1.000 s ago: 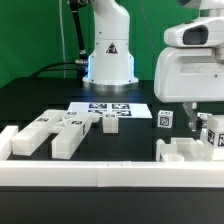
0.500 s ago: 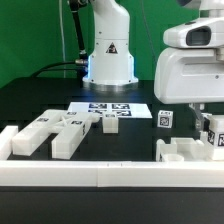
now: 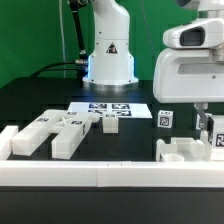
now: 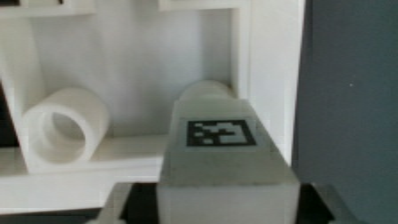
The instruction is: Assemble chair
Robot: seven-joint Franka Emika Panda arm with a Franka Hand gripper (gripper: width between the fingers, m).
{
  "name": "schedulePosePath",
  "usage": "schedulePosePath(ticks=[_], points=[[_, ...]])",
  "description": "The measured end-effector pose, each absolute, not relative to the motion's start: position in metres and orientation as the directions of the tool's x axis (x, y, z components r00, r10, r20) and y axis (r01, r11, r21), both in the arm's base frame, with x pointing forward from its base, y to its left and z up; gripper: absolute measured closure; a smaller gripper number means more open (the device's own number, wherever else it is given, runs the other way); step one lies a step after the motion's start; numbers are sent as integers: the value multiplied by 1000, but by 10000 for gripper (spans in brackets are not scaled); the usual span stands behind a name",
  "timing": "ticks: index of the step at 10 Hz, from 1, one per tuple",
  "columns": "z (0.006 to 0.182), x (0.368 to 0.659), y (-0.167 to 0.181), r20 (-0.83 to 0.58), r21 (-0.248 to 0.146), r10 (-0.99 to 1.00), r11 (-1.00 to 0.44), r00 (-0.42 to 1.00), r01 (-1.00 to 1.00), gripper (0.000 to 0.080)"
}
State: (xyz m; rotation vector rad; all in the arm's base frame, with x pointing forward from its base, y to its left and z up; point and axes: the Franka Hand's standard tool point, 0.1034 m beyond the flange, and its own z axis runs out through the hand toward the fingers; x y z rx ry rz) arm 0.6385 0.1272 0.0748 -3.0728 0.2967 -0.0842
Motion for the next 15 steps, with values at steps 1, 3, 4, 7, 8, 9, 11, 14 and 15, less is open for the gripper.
schedulePosePath(ticks=[1, 3, 4, 7, 8, 9, 11, 14, 15], points=[[75, 638, 127, 46, -67, -303, -952, 952, -299, 511], [74, 638, 125, 42, -92, -503, -862, 863, -498, 510], [74, 638, 125, 33, -99, -600, -798, 800, -594, 510], [74, 637, 123, 3, -109, -764, -642, 646, -759, 509], [74, 637, 123, -8, -111, -801, -594, 598, -797, 509], [74, 637, 123, -14, -112, -823, -563, 568, -819, 509], [74, 637, 122, -34, -110, -887, -455, 461, -884, 509], [73, 637, 122, -50, -103, -944, -321, 327, -941, 509], [73, 637, 122, -51, -103, -947, -311, 317, -945, 509]])
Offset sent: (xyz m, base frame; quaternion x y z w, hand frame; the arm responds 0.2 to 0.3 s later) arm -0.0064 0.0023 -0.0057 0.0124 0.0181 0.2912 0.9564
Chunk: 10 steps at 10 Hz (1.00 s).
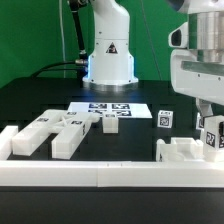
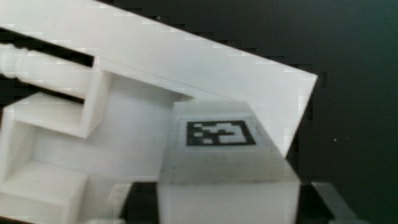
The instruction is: Assemble chair
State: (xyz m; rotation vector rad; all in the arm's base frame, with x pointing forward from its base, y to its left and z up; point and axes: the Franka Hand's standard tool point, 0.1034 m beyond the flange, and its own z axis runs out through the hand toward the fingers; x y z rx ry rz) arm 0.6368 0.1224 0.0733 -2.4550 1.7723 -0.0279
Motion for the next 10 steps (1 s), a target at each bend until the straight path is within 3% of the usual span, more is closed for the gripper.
schedulePosePath(ticks=[1, 2, 3, 4, 7, 10], points=[[73, 637, 123, -50, -103, -943, -324, 330, -941, 509], [73, 637, 123, -46, -105, -930, -359, 365, -927, 312], [72, 636, 123, -43, -103, -913, -400, 406, -911, 312], [72, 635, 124, -40, -103, -897, -434, 439, -895, 171], [73, 636, 124, 1, -109, -674, -735, 739, -669, 151], [76, 637, 126, 19, -101, -460, -884, 888, -456, 151]])
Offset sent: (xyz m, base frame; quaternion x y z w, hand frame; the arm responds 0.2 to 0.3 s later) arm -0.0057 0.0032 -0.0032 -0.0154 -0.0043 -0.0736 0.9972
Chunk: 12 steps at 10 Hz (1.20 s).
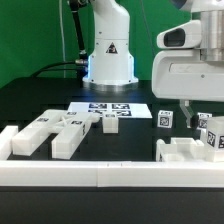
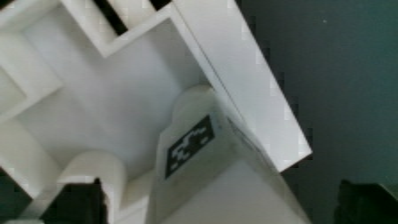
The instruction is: Assemble chair
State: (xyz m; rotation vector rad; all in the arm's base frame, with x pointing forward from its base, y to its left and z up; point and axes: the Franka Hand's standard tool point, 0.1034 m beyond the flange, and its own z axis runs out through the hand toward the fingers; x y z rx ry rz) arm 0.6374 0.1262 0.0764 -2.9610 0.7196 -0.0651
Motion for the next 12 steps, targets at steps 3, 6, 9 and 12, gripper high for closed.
schedulePosePath(ticks=[3, 6, 9, 12], points=[[81, 640, 129, 39, -76, -246, -967, 969, -242, 151], [81, 640, 131, 58, -40, -29, -999, 998, -27, 151], [81, 640, 130, 61, -34, 14, -999, 998, 17, 427], [81, 640, 130, 61, -35, 7, -999, 998, 9, 514]])
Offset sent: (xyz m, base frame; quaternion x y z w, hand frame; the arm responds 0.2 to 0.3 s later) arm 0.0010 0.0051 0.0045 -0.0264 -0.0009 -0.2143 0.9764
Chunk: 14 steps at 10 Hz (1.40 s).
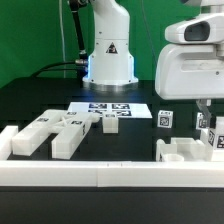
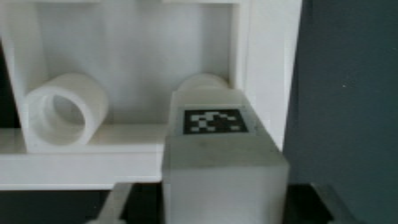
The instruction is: Assemble chair
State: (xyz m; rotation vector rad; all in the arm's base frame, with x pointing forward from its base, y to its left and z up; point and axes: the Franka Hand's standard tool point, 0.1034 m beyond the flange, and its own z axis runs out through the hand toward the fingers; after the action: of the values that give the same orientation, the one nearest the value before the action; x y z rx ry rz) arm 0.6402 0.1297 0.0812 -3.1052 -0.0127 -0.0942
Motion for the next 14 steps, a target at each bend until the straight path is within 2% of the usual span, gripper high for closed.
schedulePosePath(ticks=[2, 5, 9, 11, 14], points=[[81, 641, 129, 61, -46, -62, -997, 996, -59, 514], [81, 641, 127, 46, -64, -360, -932, 932, -357, 514], [80, 639, 125, 36, -96, -691, -722, 722, -685, 512], [80, 639, 124, 19, -102, -775, -630, 632, -770, 511], [80, 638, 123, -18, -102, -911, -408, 412, -907, 511]])
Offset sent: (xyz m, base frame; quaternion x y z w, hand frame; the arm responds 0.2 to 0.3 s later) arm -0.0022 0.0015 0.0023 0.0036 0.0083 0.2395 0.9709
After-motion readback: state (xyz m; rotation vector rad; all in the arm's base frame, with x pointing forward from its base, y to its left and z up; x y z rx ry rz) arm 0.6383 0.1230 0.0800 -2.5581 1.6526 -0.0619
